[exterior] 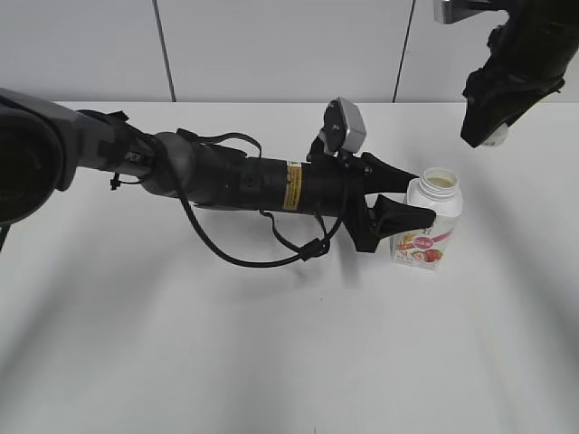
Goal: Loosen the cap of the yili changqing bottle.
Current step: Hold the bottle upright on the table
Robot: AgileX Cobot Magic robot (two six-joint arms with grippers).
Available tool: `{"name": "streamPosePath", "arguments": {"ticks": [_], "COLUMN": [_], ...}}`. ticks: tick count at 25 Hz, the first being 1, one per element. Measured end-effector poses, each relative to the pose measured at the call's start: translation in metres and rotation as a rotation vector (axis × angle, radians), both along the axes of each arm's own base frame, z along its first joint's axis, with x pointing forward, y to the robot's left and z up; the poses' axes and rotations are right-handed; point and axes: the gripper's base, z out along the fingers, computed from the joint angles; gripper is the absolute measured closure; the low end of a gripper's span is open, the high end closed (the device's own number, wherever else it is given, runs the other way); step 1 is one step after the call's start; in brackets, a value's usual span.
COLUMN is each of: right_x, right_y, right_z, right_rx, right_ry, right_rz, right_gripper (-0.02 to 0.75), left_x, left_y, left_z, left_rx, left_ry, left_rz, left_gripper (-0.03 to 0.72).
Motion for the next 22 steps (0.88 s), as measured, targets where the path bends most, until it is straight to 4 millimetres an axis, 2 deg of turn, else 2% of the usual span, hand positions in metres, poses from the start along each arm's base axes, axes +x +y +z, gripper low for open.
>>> {"name": "streamPosePath", "arguments": {"ticks": [5,10,15,22], "right_x": [0.004,-0.006,-0.016,-0.026], "right_y": [-0.041,-0.075,-0.080,-0.079], "right_z": [0.000,-0.013,-0.045,-0.098], "right_rx": [0.031,0.021,0.023,0.066], "right_ry": [0.031,0.091,0.119,0.066], "right_rz": [-0.266,-0.390,-0.434,-0.526], "right_gripper": [0.346,0.347,0.348,0.348], "left_x": [0.017,0.032,0.042,0.043], "left_y": [0.022,0.042,0.057,0.059], "left_z": [0.001,0.004,0.004,0.004], "left_rx": [-0.009,-0.005,-0.005,-0.006], "left_ry": [0.001,-0.008,-0.009,-0.009], "left_rz": [0.046,0.095,0.130,0.133], "left_gripper": [0.251,0.251,0.251,0.251]}}
